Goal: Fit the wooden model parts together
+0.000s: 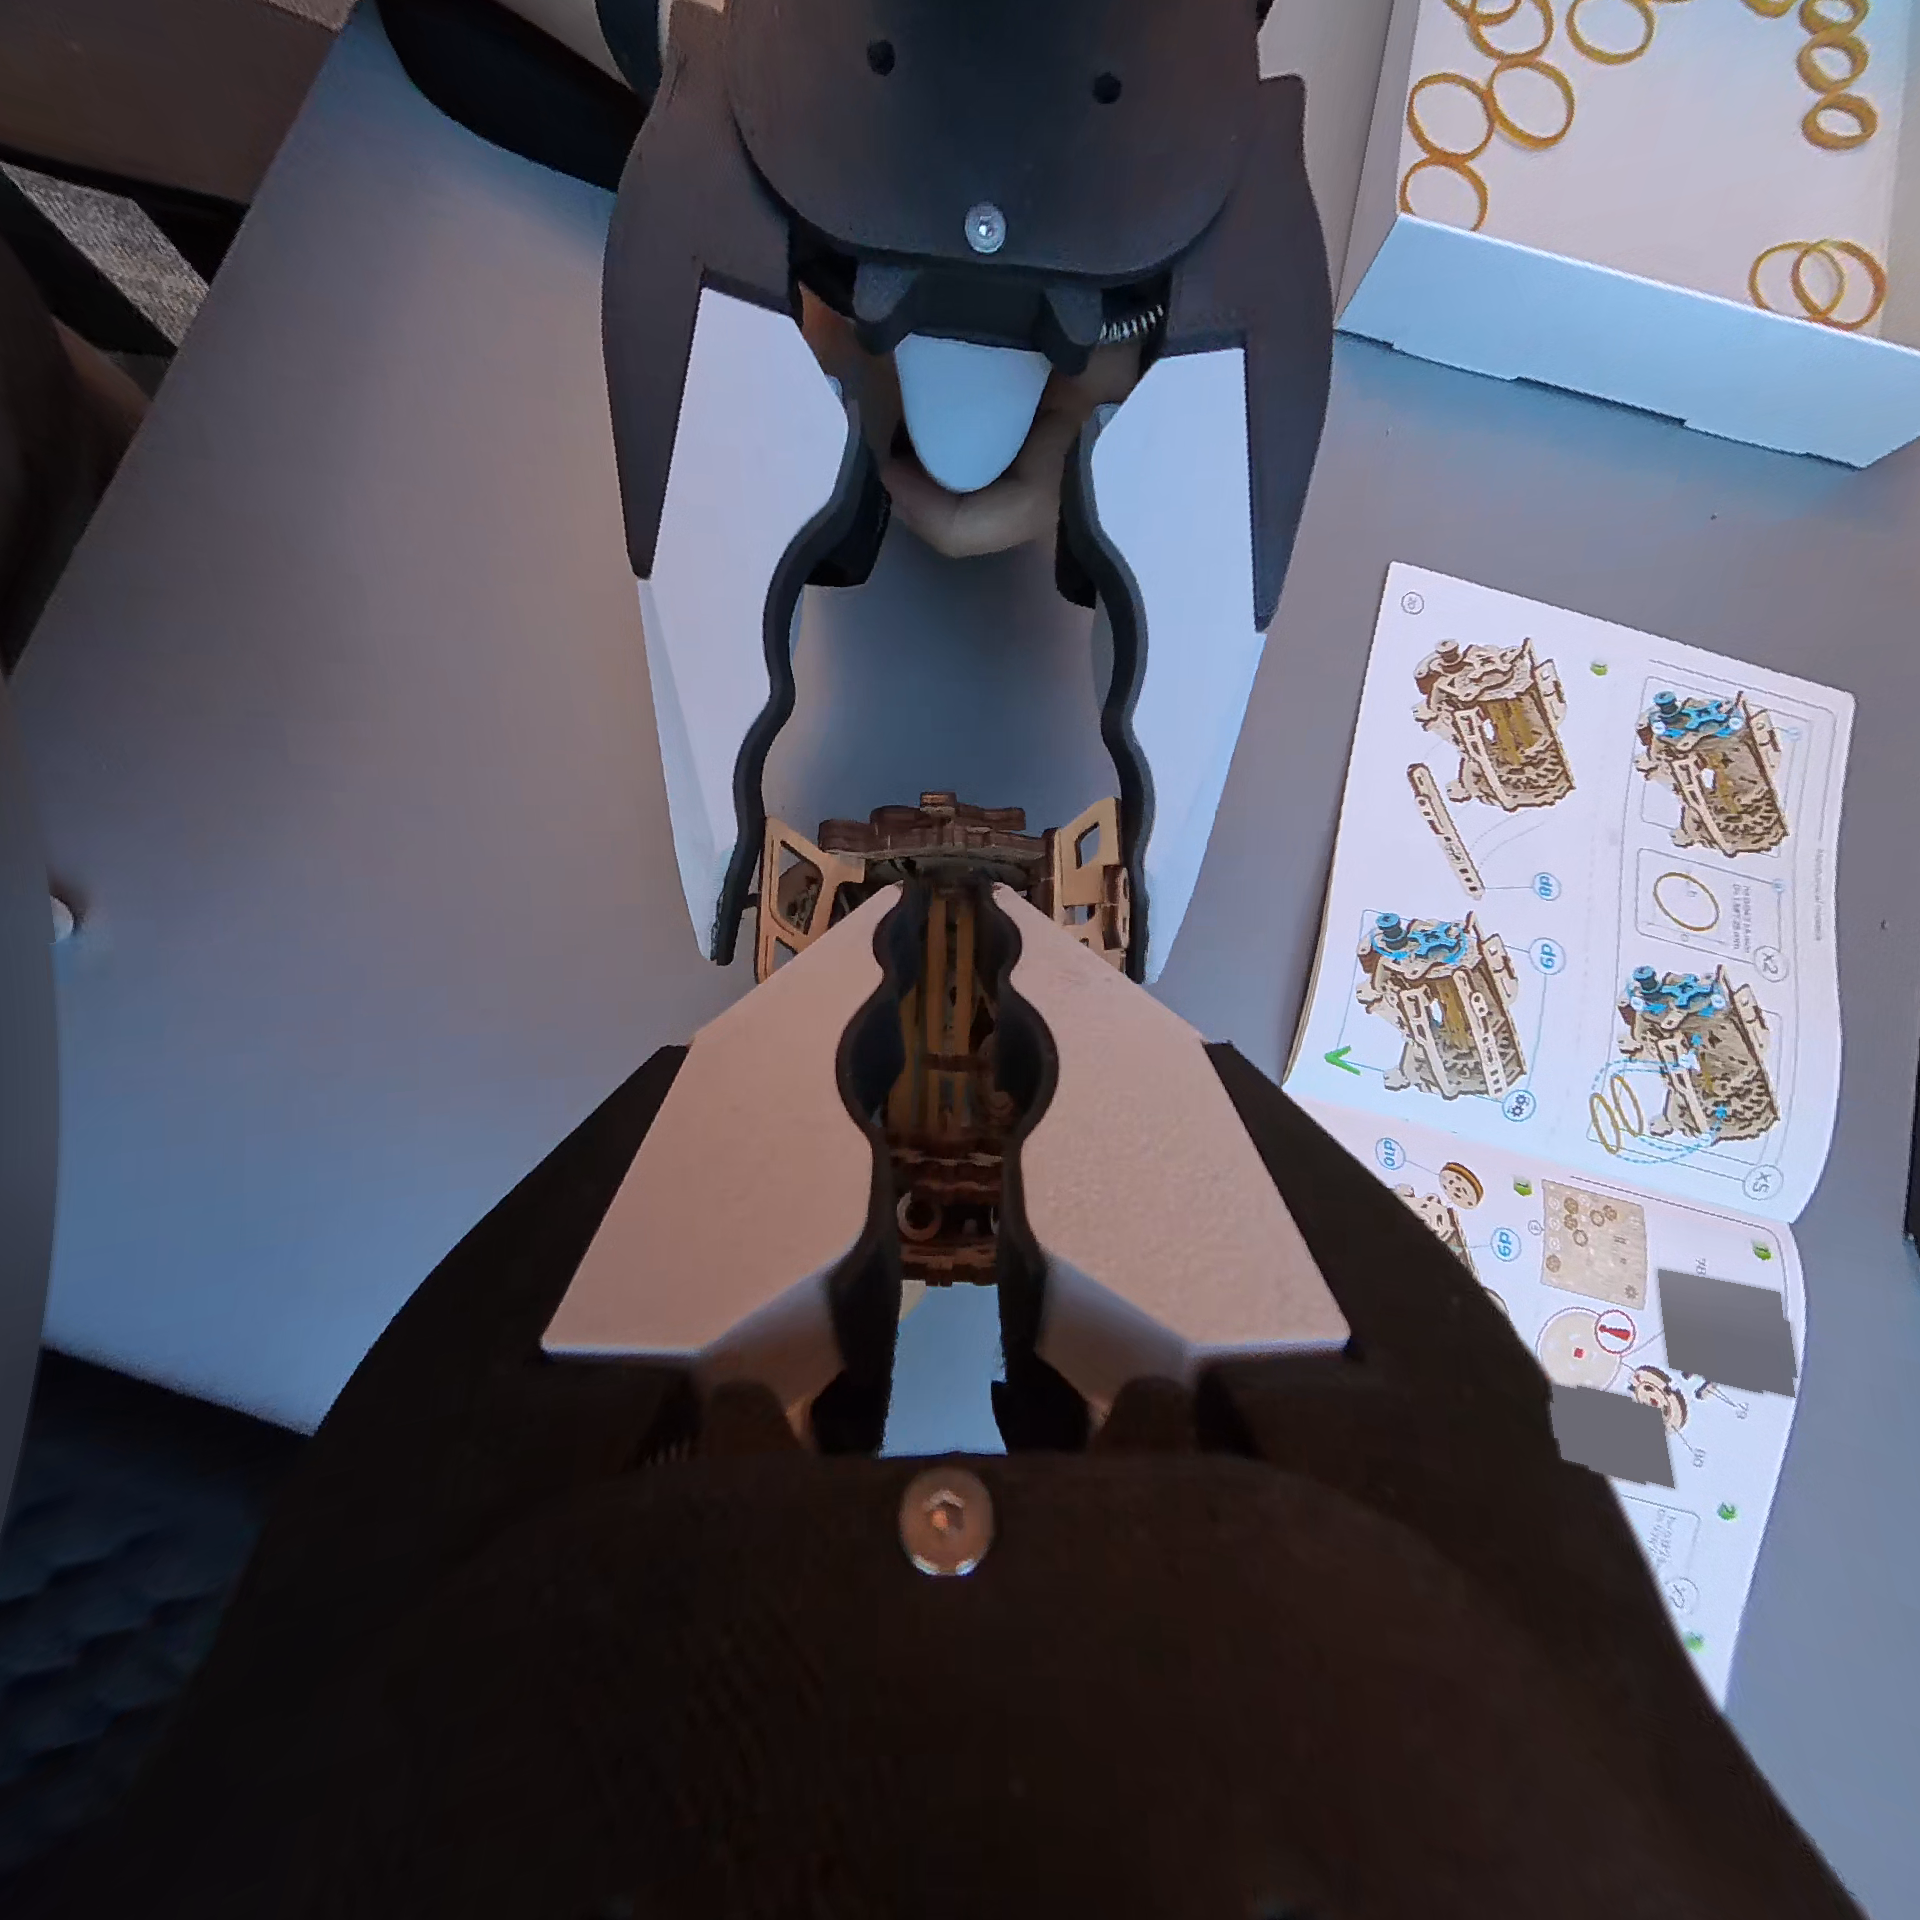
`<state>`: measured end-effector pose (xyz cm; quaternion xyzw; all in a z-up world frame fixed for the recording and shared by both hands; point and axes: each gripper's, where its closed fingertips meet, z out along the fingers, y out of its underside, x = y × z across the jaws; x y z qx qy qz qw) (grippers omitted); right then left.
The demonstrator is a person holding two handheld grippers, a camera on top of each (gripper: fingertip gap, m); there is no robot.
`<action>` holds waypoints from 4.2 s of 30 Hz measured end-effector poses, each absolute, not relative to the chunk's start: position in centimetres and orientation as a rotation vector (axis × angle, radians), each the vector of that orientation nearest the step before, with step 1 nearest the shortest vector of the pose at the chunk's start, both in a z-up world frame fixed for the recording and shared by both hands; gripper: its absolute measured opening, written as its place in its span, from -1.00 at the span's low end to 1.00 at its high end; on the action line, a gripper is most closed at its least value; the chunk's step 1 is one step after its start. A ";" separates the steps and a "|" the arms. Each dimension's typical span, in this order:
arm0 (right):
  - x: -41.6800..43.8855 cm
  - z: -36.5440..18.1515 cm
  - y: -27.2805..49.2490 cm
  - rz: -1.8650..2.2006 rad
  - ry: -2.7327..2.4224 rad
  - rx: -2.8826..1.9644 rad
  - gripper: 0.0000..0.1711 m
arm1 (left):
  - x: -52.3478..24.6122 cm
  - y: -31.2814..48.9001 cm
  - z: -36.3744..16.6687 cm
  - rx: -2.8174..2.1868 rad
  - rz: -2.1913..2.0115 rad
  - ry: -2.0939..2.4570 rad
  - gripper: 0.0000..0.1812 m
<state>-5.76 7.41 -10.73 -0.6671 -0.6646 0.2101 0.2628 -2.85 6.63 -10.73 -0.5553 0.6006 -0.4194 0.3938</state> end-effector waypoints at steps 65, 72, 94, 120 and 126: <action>-2.1 -7.0 9.9 0.697 -1.525 -1.837 -0.89 | -3.1 6.4 -10.9 -1.382 -1.026 1.550 -0.16; -1.9 -6.3 12.1 0.776 -1.352 -1.803 -0.89 | -3.2 6.6 -10.9 -1.404 -1.050 1.540 -0.16; -3.4 -7.6 14.5 0.775 -1.174 -1.665 -0.91 | -3.9 7.5 -10.7 -1.566 -1.253 1.449 -0.17; -3.6 -8.9 14.6 0.741 -1.199 -1.684 -0.91 | -4.2 7.3 -10.7 -1.594 -1.333 1.446 -0.17; -3.5 -8.6 14.7 0.726 -1.192 -1.666 -0.91 | -4.3 6.3 -10.8 -1.458 -1.206 1.556 -0.17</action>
